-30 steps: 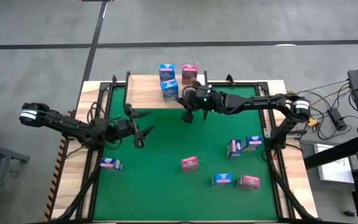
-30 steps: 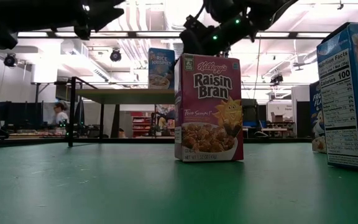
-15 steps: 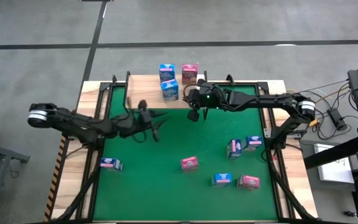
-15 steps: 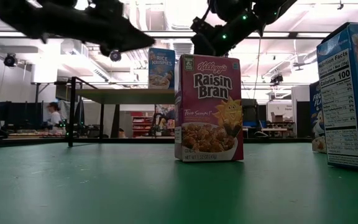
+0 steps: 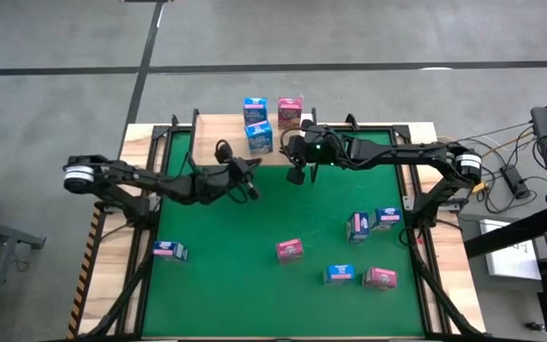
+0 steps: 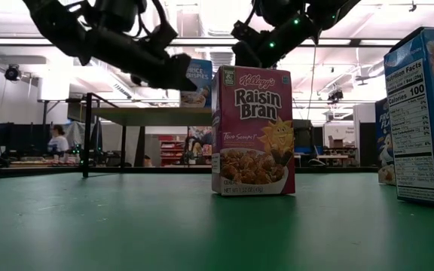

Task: Stack cereal on shelf
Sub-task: Put the top light blue cereal box on the shelf aligned with the other light blue box

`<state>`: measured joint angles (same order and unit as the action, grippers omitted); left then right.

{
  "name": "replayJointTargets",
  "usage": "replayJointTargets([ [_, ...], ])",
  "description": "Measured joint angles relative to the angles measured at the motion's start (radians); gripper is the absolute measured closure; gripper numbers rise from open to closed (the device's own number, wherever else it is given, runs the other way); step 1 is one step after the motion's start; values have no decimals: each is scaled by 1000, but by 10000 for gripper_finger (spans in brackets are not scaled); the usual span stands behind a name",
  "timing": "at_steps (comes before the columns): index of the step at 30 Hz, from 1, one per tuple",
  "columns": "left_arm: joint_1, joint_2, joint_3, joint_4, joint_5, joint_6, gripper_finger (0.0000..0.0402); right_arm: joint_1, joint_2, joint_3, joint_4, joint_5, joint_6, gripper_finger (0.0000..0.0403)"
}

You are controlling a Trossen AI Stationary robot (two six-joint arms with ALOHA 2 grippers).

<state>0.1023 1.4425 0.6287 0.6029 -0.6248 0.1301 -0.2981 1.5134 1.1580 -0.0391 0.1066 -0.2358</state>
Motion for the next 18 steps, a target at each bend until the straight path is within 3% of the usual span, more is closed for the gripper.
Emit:
replayJointTargets([
  [6, 44, 20, -1, 4, -6, -1, 401, -4, 0, 0, 14, 0, 0, 376],
  [18, 75, 16, -1, 8, -6, -8, 401, -38, 17, -1, 205, 0, -4, 376],
])
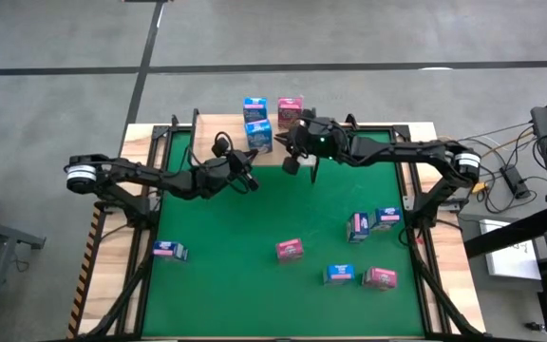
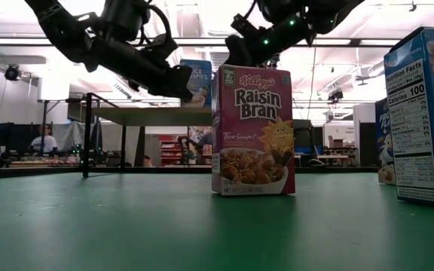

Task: Stack cereal on shelf
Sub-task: Put the top light blue cereal box on the shelf aligned with the other light blue box

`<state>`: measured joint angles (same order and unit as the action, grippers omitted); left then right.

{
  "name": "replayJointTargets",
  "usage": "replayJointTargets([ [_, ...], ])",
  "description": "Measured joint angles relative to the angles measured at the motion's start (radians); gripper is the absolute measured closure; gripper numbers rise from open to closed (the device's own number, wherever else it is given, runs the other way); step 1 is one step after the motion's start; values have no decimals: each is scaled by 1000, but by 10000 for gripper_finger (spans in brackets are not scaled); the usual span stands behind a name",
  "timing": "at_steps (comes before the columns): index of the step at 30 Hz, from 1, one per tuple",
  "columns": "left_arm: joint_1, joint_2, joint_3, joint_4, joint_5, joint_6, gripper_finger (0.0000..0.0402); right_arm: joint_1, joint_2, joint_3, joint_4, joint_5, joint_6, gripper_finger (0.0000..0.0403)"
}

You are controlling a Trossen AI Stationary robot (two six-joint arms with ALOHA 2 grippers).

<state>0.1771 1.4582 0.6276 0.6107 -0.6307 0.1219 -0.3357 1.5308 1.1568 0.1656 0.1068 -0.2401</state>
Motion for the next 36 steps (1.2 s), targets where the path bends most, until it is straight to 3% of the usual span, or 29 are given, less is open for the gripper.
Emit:
replayJointTargets([
  [20, -11, -21, -2, -1, -41, -31, 401, -12, 76, 0, 118, -1, -22, 376],
  [30, -80, -97, -2, -24, -40, -31, 401, -14, 76, 0, 151, -1, -41, 376],
  [36, -159, -188, -2, -109, -41, -31, 401, 7, 45, 0, 60, 0, -4, 376],
])
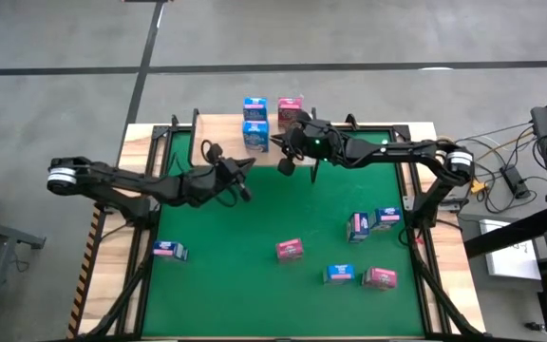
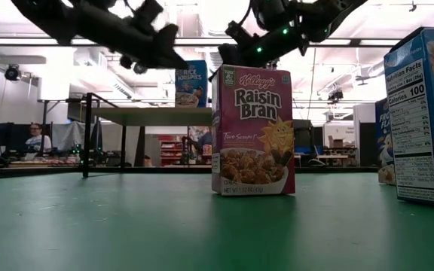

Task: Stack cereal on shelf
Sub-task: Put the top light blue cereal box on the shelf aligned with the other light blue box, then put the left blue cereal box on the shelf

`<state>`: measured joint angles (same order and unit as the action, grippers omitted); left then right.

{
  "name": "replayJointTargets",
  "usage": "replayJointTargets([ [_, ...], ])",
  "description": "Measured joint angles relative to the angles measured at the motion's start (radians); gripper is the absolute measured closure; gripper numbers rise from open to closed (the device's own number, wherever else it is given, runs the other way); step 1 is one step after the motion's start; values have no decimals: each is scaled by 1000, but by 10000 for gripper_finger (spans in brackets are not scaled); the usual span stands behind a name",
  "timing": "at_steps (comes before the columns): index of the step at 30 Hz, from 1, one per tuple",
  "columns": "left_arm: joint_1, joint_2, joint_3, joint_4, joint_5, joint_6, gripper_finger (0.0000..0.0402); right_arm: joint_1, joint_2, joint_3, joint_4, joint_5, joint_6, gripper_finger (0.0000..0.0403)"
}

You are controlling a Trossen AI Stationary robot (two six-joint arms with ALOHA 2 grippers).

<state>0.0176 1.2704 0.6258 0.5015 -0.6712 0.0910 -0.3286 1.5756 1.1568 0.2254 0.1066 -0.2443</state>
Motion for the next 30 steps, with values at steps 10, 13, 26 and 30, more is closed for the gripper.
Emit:
replayJointTargets([
  [10, -184, -140, 0, -196, 2, -18, 401, 119, -128, 0, -183, -2, 6, 376],
  [13, -244, -160, 0, -199, 1, -45, 401, 157, -156, -10, -214, -1, 5, 376],
  [26, -393, -92, 309, -860, 109, -368, 401, 231, -272, -172, -59, -2, -45, 376],
  [30, -410, -12, 462, -1230, 232, -540, 401, 230, -305, -211, -48, -3, -60, 376],
])
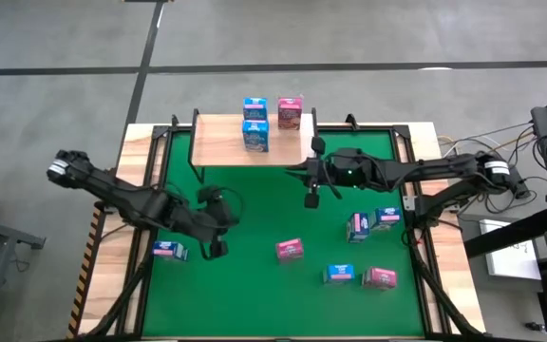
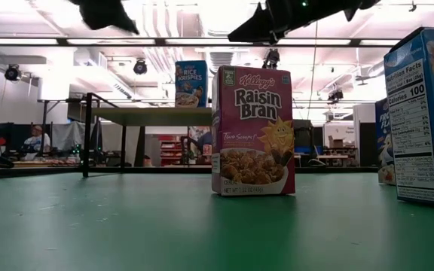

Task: Stack cereal on shelf
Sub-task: Put the left blue cereal box on the shelf

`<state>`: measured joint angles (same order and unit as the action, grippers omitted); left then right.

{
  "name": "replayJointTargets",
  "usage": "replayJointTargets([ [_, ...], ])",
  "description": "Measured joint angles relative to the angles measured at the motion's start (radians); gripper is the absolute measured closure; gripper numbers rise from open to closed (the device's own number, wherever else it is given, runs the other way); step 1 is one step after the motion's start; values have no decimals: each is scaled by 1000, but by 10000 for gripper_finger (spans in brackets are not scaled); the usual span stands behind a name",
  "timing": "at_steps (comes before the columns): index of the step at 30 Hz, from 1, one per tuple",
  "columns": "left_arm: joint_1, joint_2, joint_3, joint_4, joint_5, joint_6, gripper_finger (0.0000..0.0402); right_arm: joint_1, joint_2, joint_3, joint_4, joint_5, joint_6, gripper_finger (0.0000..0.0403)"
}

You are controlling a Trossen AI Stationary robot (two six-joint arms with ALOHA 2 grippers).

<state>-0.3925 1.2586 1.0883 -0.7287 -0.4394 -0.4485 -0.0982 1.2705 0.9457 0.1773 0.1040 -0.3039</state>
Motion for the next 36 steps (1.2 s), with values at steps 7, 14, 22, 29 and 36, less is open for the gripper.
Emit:
replayJointTargets([
  [7, -55, 122, 169, -389, 188, -160, 400, 0, -25, -20, -4, -3, -39, 376],
  [14, -134, 171, 209, -602, 278, -358, 352, 0, -27, 6, -3, -10, -95, 376],
  [22, -222, 218, 174, -680, 300, -515, 226, 0, -27, 17, -8, -10, -116, 376],
  [29, -264, 234, 169, -810, 359, -487, 130, 0, -27, 17, -12, -10, -117, 376],
  [36, -316, 162, 139, -842, 401, -511, 114, 0, -27, 16, -30, -9, -131, 376],
])
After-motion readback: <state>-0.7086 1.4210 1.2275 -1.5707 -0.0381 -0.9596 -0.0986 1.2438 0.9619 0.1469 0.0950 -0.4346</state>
